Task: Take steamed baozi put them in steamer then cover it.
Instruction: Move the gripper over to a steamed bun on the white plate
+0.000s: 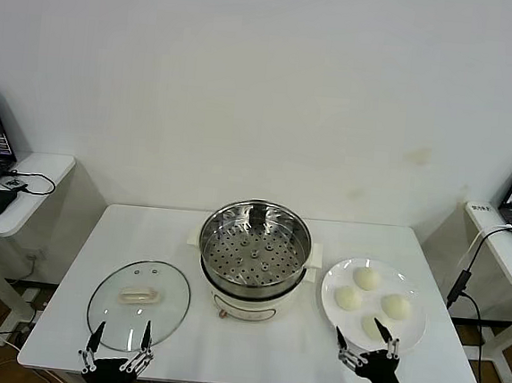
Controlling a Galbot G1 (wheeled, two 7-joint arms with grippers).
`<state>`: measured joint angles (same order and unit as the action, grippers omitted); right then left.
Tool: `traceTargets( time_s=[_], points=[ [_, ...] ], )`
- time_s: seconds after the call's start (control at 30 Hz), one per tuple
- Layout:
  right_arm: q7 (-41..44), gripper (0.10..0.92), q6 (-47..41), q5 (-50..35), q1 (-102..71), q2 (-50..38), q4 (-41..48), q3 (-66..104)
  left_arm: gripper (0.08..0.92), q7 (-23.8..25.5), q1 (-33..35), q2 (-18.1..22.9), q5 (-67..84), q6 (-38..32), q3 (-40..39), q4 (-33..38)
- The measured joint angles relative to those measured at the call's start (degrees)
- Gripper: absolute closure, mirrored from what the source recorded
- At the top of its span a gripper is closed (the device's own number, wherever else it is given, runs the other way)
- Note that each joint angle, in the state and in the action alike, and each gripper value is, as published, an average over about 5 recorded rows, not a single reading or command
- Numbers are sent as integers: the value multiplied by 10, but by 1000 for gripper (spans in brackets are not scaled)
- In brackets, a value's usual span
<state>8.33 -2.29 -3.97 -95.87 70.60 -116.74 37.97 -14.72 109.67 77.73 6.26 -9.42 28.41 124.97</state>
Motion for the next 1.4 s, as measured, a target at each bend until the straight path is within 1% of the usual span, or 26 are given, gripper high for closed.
traceTargets(
  time_s=[0.07, 0.2, 0.43, 0.63, 0.83, 1.1, 1.23, 1.4],
  points=[
    [3, 202, -4, 15, 9, -9, 3, 4, 177, -1, -2, 0, -5, -1, 0, -2],
    [25, 203, -22, 72, 48, -53, 15, 16, 177, -5, -7, 1, -21, -4, 0, -7],
    [103, 203, -59, 144, 134, -159, 49, 13, 177, -14, -19, 1, -46, -4, 1, -16],
    [190, 202, -72, 169, 232, -265, 98, -31, 177, -20, -28, 1, -59, -1, 2, -22],
    [279, 203, -69, 178, 369, -343, 165, -137, 177, -26, -34, 1, -65, 3, 7, -23],
    [387, 203, -40, 189, 586, -382, 274, -340, 177, -31, -37, -2, -64, 4, 17, -26],
    [433, 202, -24, 195, 679, -382, 328, -434, 177, -31, -39, -3, -62, 4, 21, -26],
    [470, 203, -8, 205, 763, -366, 391, -528, 177, -31, -42, -5, -60, 6, 26, -27]
  ],
)
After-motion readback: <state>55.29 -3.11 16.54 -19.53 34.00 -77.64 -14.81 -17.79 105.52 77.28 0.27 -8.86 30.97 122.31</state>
